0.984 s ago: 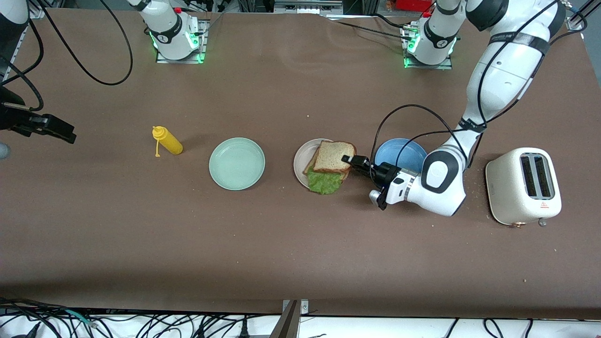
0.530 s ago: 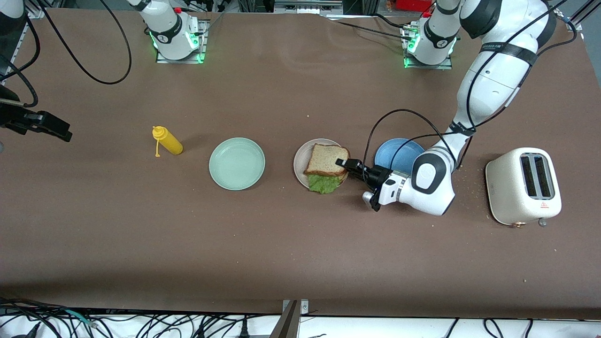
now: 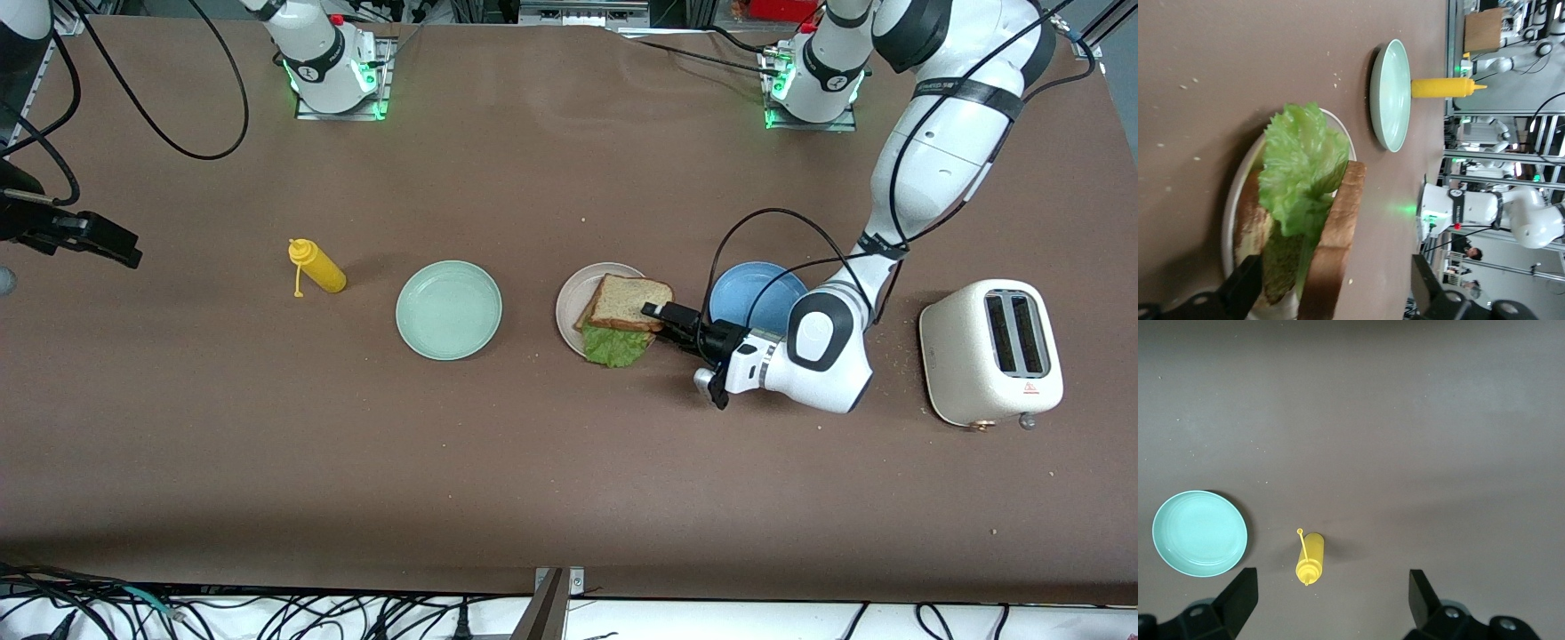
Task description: Make sandwich in beige plate with both arms
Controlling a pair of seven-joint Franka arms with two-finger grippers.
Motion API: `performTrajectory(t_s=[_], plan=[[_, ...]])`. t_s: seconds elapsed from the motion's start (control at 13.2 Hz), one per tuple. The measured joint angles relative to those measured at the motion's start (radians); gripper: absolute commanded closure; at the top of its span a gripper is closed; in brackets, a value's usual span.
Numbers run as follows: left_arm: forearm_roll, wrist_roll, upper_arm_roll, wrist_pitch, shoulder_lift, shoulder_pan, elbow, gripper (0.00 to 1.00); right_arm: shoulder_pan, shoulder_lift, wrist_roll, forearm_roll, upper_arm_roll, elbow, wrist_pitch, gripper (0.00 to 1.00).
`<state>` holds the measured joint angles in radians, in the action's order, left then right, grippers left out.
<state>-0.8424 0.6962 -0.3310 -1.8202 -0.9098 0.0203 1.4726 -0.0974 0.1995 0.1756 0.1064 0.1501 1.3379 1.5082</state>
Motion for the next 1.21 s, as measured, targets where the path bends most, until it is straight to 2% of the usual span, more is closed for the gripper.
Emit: performTrajectory(t_s=[0.3,0.53,0.91,1.06,1.21], plan=[[0.125,-0.010,0.027,0.000,0.064,0.004,-0.012,0.00,0.008,0.001,0.000,0.000,0.002,0.006,0.000,0.00],[0.285,-0.100,0.043,0.003,0.156,0.007,-0.017,0.00,0.009,0.001,0.000,0.000,0.002,0.008,0.001,0.00],[0.616,-0.209,0.053,0.134,0.398,0.063,-0.025,0.00,0.009,0.001,0.000,0.000,0.002,0.010,0.001,0.00],[0.728,-0.216,0.094,0.176,0.509,0.062,-0.023,0.00,0.009,0.001,0.000,0.000,0.002,0.010,0.001,0.00],[0.828,-0.255,0.155,0.197,0.612,0.018,0.007,0.00,0.010,0.001,0.000,0.000,0.002,0.010,0.001,0.00]])
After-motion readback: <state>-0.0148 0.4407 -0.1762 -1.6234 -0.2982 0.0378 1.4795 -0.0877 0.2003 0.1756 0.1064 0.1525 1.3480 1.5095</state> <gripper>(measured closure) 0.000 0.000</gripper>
